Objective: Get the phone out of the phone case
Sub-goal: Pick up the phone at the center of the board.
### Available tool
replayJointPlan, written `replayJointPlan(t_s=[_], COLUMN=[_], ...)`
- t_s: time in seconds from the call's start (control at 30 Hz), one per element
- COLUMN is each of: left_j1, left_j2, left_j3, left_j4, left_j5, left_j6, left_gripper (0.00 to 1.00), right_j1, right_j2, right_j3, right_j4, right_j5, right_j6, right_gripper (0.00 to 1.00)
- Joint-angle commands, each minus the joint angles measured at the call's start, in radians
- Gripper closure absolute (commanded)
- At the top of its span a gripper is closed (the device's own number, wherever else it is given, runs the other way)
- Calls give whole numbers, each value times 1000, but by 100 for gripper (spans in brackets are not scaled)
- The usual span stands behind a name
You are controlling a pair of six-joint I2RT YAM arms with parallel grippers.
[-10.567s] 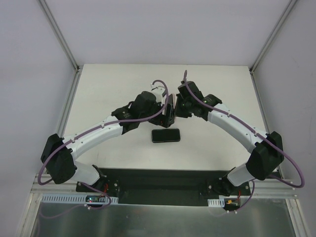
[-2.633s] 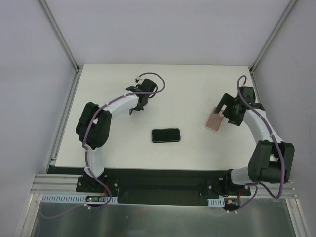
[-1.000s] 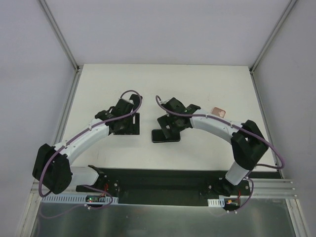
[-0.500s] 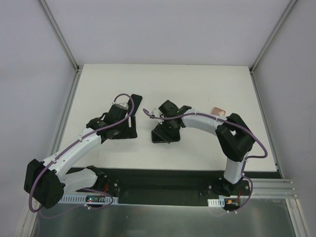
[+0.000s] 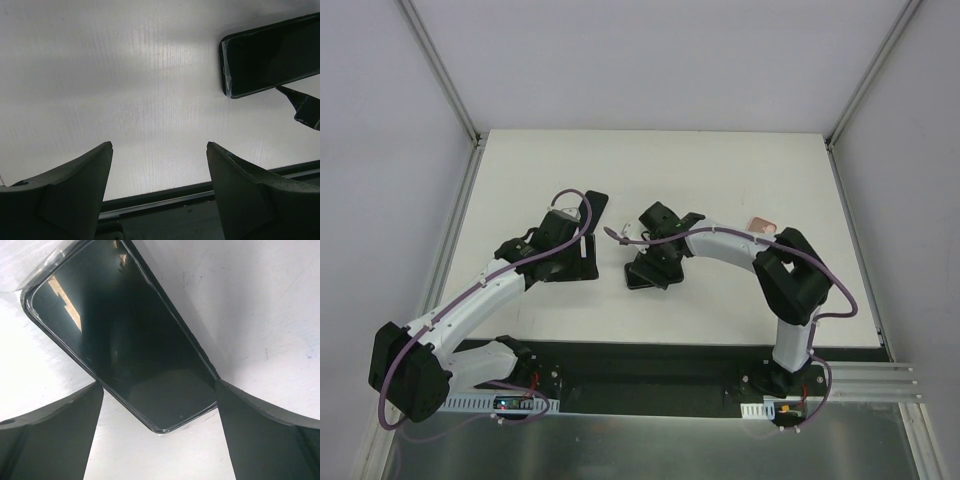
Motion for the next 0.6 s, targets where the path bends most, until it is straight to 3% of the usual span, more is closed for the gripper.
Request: replayJointPlan(t_s=[0.0,0.13,0.37,0.57], left_j1=[9,9,9,9], left_j2=[-2,1,-19,-24], left_j3=[39,47,50,47], left_j4=[5,5,3,5], left_j5=[17,22,18,25], left_j6=[-12,-9,-4,-7], left_gripper=[24,25,25,25], right_j1=[-2,0,-3,-44], right_j2=[44,58,-30,-15], right_j3=[57,98,117,167], right_j4=[27,-11,-67,-50], right_j5=[55,108,-59,-93], right_j6=[-41,-43,-43,-17], right_gripper=[4,4,4,4])
